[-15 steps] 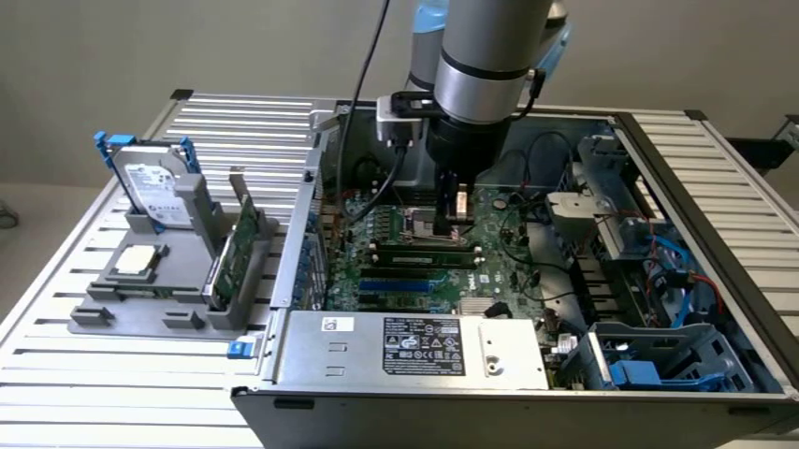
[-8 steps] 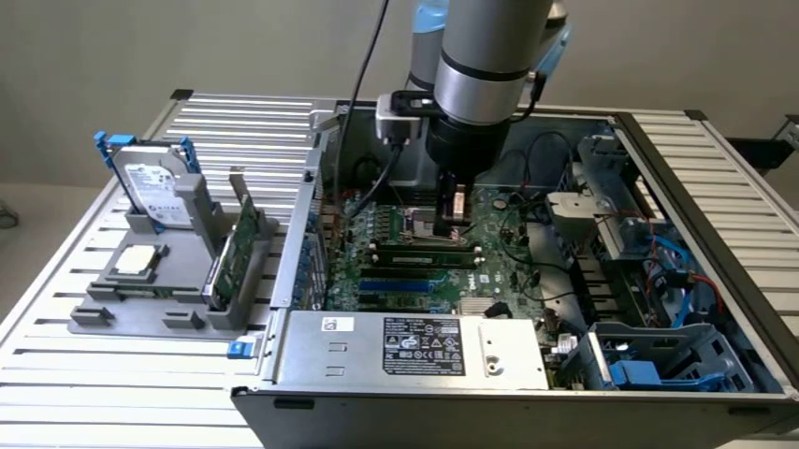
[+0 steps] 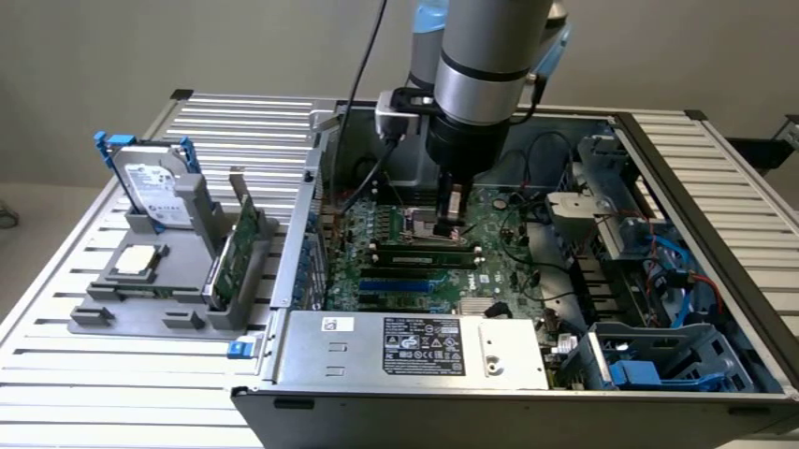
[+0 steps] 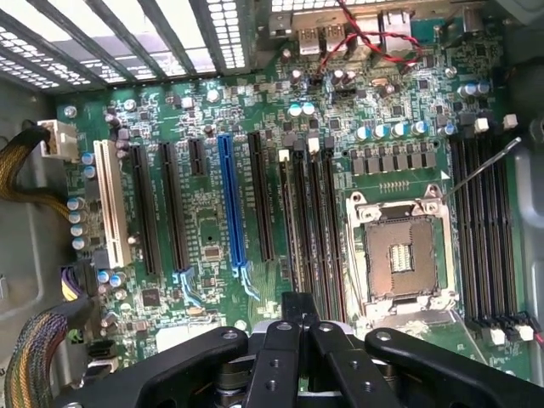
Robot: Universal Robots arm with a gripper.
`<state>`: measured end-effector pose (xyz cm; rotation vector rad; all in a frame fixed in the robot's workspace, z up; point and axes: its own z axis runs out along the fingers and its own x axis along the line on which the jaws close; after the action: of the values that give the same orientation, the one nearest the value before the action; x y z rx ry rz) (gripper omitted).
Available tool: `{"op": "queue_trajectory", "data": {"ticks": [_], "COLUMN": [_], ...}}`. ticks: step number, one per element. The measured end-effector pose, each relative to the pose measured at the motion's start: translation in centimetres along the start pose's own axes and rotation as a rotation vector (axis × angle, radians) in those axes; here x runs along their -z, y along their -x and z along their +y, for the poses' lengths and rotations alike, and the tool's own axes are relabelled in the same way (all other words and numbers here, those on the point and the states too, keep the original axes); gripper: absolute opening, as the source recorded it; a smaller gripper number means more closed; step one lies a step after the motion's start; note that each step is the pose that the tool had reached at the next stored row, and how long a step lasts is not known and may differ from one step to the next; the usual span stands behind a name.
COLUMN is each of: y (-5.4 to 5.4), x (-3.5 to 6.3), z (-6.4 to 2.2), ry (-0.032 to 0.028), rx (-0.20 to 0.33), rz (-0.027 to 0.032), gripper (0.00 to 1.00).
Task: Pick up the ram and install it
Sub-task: 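Press down the ram until it locks into place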
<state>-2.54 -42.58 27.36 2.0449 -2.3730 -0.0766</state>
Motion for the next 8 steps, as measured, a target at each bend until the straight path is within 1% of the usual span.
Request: {"op": "queue_trajectory", "data": {"ticks": [8], "y": [0.00], "x": [-0.03], "z": [0.00], "ry": [-0.0033], "rx": [-0.127], "rz": [-0.0055], "gripper": [0.11]}}
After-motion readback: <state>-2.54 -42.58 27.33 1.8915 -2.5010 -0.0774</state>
